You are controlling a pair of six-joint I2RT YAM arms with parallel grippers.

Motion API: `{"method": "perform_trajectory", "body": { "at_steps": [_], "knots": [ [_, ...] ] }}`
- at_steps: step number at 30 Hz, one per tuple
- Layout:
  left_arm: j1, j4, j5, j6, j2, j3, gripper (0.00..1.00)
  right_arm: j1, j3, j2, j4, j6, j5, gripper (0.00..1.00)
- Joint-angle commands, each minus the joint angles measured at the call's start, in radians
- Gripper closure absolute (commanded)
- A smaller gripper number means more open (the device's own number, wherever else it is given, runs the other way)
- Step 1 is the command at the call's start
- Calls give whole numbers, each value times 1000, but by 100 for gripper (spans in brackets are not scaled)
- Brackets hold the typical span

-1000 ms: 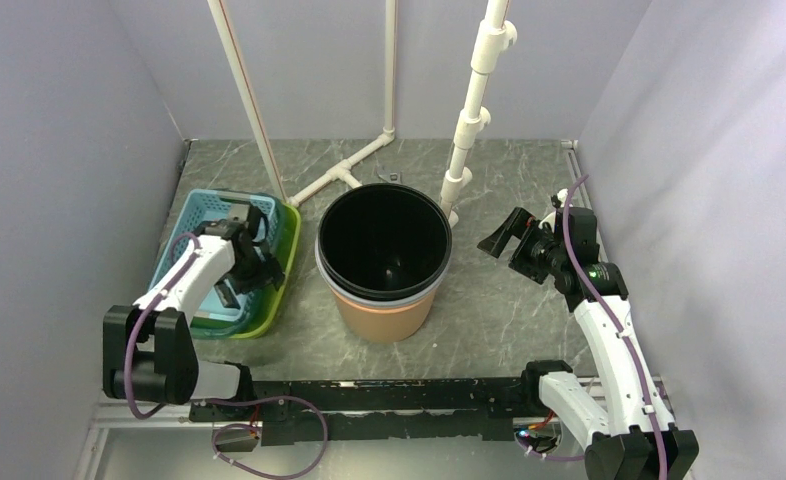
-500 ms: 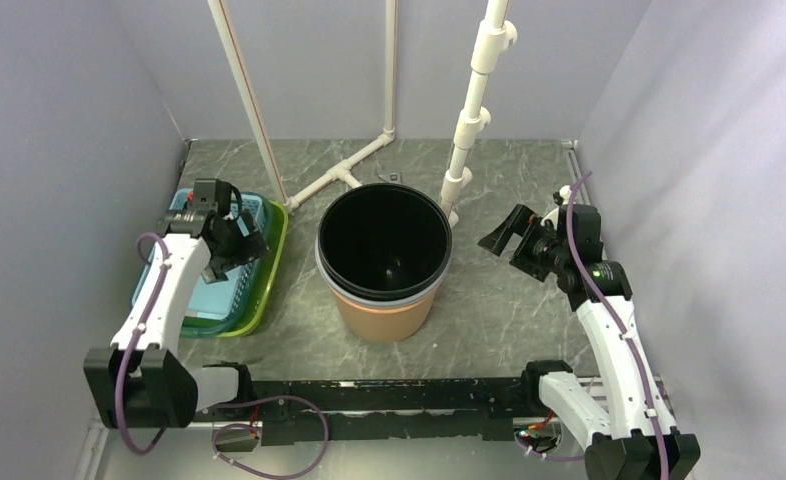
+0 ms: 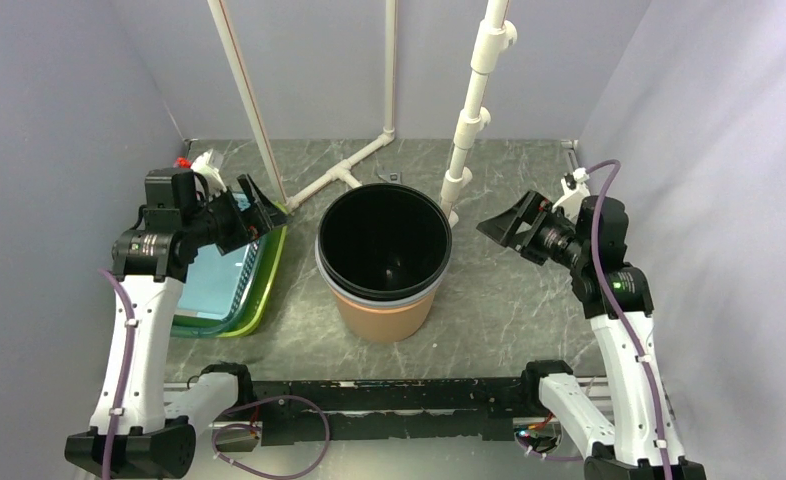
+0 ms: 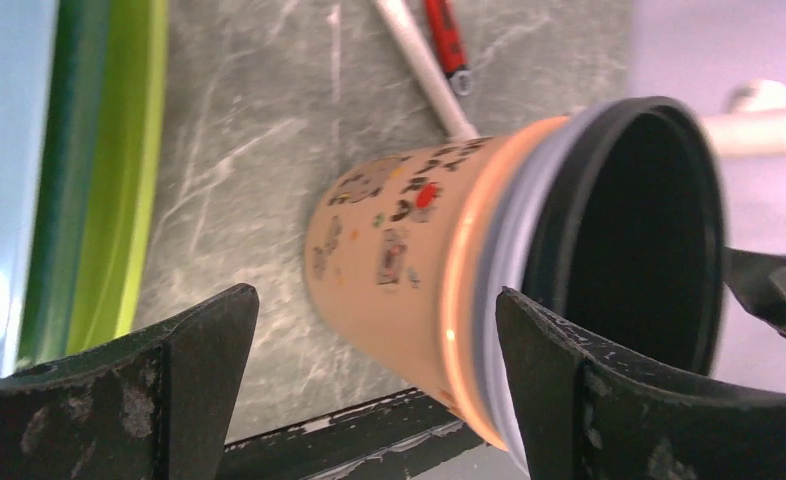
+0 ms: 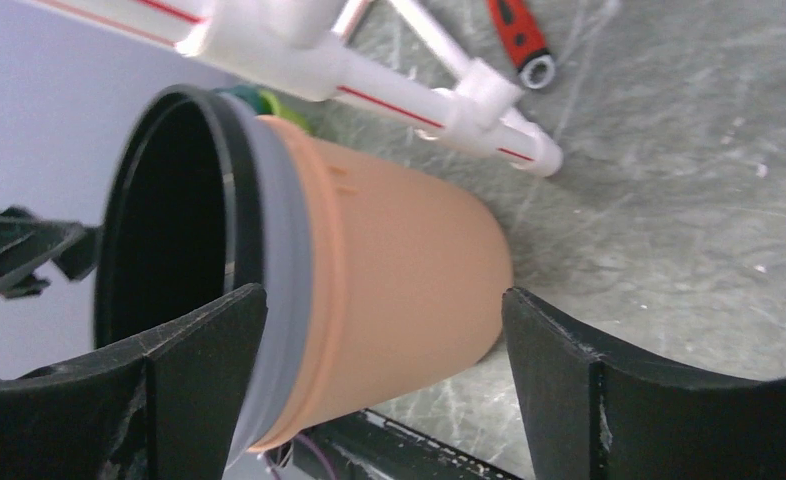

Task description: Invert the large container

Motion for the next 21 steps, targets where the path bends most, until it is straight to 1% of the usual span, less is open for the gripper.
{"method": "perform_trajectory", "body": {
  "at_steps": [1,3,5,9,11,14,18,21],
  "knots": [
    [-1,68,192,-4,20,90,6,11,99,19,34,-7,-156,15],
    [-3,98,248,-6,31,98,6,41,143,44,-8,-33,-145,20],
    [-10,114,277,-6,42,101,7,116,179,68,-33,-50,-109,24],
    [-60,107,274,5,70,119,7,369,272,124,-107,-53,121,26],
    [-121,87,230,15,90,135,7,472,312,160,-145,-39,228,28],
    [-188,58,179,23,118,146,7,554,358,226,-208,-11,324,35],
    [-207,48,103,6,125,130,8,655,377,271,-257,35,492,37],
    [-207,63,98,-7,131,116,11,705,380,309,-226,42,509,46]
  ]
}}
